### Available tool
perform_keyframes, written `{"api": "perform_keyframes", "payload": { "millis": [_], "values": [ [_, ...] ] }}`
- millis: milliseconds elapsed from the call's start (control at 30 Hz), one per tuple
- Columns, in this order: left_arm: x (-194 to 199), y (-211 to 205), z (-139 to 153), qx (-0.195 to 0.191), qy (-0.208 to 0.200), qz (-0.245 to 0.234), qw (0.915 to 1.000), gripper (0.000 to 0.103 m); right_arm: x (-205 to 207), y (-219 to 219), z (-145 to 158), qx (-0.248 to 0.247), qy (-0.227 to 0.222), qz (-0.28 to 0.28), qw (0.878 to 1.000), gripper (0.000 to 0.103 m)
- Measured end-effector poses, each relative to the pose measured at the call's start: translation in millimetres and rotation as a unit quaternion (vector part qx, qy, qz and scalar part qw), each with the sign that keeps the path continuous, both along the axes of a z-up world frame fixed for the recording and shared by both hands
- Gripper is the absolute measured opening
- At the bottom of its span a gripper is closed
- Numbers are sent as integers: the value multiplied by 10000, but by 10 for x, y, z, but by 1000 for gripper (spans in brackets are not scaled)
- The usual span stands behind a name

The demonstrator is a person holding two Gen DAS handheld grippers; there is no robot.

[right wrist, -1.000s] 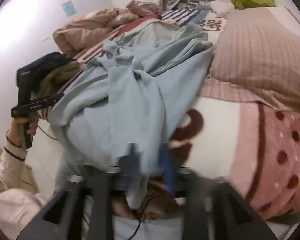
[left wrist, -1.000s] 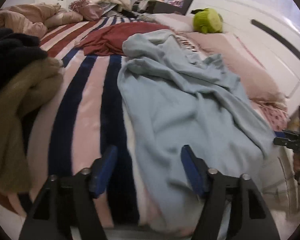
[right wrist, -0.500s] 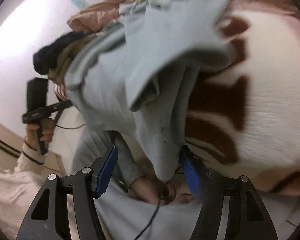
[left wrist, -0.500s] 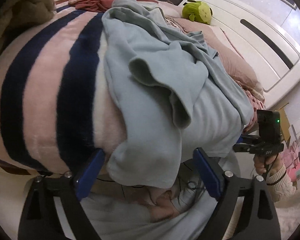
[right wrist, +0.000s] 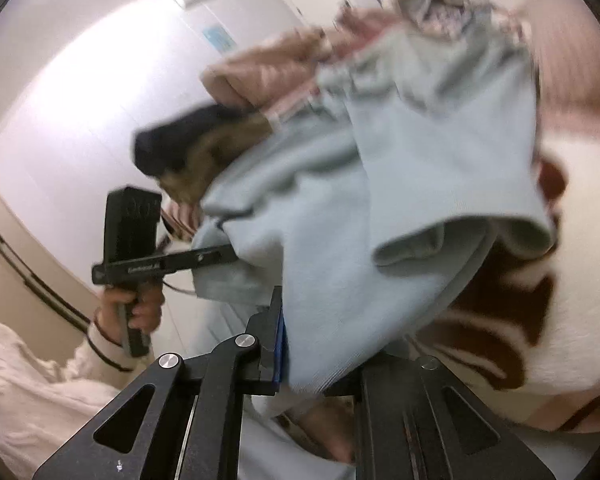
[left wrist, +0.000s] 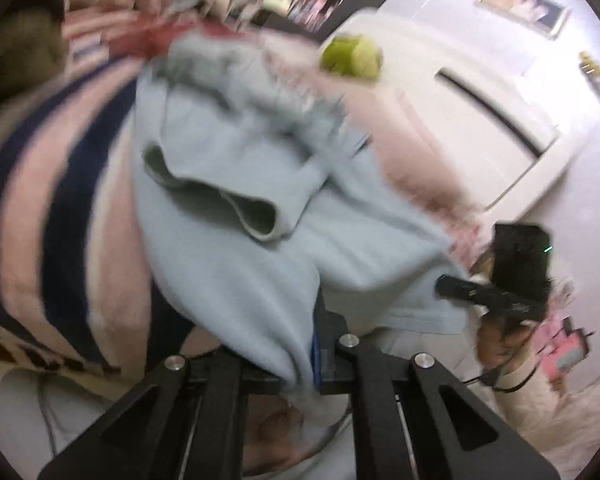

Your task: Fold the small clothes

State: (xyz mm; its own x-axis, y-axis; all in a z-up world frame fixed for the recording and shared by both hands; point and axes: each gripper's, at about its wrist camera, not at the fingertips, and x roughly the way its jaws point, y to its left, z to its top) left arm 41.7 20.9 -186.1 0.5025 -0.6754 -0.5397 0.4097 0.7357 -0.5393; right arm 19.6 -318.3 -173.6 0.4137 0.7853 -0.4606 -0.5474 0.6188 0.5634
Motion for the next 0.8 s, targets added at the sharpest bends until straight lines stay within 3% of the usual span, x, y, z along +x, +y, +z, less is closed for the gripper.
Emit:
{"api": "perform_keyframes", "payload": {
  "millis": [200,400,600,800],
  "values": [
    [-473,270,748,-369,-859,7,9956,6,-270,-221,518,515,-562,-32,9971,6],
    [-835,331,1125,-421,-1244,-88,9913,6,-615,-249,906,584,-907,118,9941,6],
    [-467,270,1111,161,-1442,49,9894,6,-352,-211,1004,92,-875,-103,9961,6],
    [335,114,1373,488,-1665,131,9848,6,570,-238,1251,-376,-886,-462,9943,6]
  ]
}}
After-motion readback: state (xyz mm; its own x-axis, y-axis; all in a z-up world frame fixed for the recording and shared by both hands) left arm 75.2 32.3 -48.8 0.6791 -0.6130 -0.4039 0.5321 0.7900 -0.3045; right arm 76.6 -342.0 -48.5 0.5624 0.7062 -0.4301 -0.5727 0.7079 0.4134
